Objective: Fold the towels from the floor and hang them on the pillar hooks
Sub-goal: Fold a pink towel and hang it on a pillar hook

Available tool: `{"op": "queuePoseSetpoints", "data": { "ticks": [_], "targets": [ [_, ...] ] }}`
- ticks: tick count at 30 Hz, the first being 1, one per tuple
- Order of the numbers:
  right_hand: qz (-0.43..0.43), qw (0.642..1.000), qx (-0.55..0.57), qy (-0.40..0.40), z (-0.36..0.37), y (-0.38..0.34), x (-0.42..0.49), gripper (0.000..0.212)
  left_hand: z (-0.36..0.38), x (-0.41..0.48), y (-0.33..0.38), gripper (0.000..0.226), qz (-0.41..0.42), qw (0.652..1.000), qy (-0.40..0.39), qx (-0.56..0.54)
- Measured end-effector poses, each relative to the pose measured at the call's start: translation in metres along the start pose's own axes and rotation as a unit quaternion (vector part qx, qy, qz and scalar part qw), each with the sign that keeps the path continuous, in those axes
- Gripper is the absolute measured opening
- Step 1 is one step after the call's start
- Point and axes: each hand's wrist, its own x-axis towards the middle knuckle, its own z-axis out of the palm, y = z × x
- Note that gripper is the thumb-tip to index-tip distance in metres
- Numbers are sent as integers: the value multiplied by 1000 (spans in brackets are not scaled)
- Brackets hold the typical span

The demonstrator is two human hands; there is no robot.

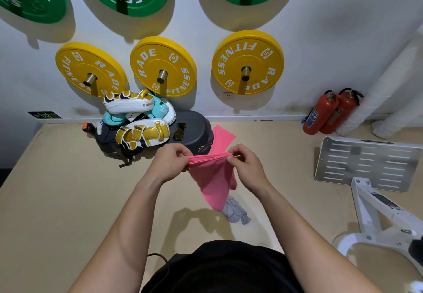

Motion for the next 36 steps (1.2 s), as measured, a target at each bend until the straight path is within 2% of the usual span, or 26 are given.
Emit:
{"op": "queuePoseSetpoints", "data": {
  "ticks": [4,5,7,9,12,14,16,20,22,24,29,33,34,36],
  "targets": [
    [-18,1000,25,1,-3,-3,5,3,-4,-5,3,23,44,995,-89,10],
    [-26,999,20,-2,-3,-3,6,3,-2,-6,3,26,57,995,-83,25],
    [-40,999,5,2,-3,-2,7,2,3,-3,2,20,82,996,-19,34],
    [-38,999,13,24,-4,0,7,6,7,-2,3,12,81,996,35,-33],
    [-8,998,67,15,-10,0,8,22,10,-2,8,7,82,976,11,-202],
    [14,995,93,-21,-16,-7,8,36,12,-4,15,7,112,968,-11,-226],
    [19,995,69,-72,-25,-20,11,44,13,-4,22,10,147,969,-14,-198],
    [-65,970,-106,-211,-38,-59,18,17,12,0,33,14,187,970,-6,-156],
    [-119,945,-209,-222,-35,-74,23,31,13,0,36,15,189,968,-9,-165],
    [-171,919,-285,-212,-29,-88,29,36,15,-1,39,16,186,965,-6,-183],
    [-185,889,-323,-266,-26,-115,42,11,15,-5,38,18,168,949,32,-265],
    [-229,890,-282,-275,-23,-134,44,11,18,-12,34,52,186,912,42,-364],
    [-239,894,-254,-281,-23,-140,44,10,18,-13,34,53,188,909,36,-372],
    [-257,900,-193,-296,-26,-153,44,4,20,-13,32,40,183,917,20,-354]
  ]
}}
